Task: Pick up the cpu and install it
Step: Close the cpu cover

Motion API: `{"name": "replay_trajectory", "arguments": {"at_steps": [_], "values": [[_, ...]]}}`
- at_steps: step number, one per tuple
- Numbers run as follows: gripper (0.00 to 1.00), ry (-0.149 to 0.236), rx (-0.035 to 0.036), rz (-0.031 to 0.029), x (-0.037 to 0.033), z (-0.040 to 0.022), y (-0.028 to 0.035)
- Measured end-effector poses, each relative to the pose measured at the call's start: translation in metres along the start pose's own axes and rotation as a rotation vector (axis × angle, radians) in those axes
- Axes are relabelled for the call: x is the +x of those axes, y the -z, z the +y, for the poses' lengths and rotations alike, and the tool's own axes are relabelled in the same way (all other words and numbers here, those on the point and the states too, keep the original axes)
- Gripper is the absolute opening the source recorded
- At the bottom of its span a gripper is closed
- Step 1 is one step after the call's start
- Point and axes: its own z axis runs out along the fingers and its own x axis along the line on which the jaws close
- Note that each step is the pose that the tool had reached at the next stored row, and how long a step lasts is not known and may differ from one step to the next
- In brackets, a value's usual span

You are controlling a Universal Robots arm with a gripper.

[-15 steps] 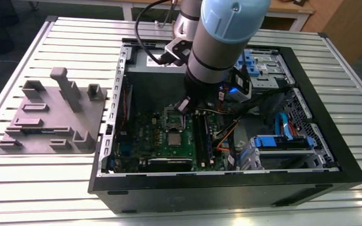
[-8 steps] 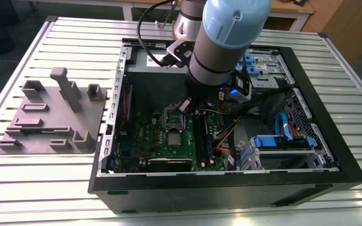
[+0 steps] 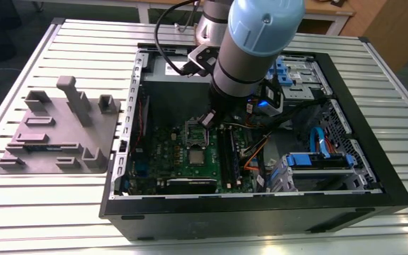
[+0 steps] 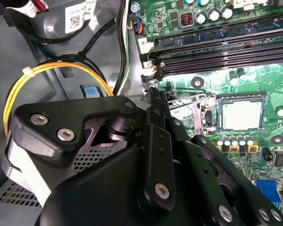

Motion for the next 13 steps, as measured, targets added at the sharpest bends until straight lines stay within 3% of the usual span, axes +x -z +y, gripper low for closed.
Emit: {"name": "replay_trajectory", "arguments": {"at_steps": [6, 13], "values": [[0.11, 0.000, -0.0017, -0.0020, 0.0002, -0.0004, -0.0031], [0.11, 0.000, -0.0018, -0.0019, -0.0048, 0.0023, -0.0103]]}}
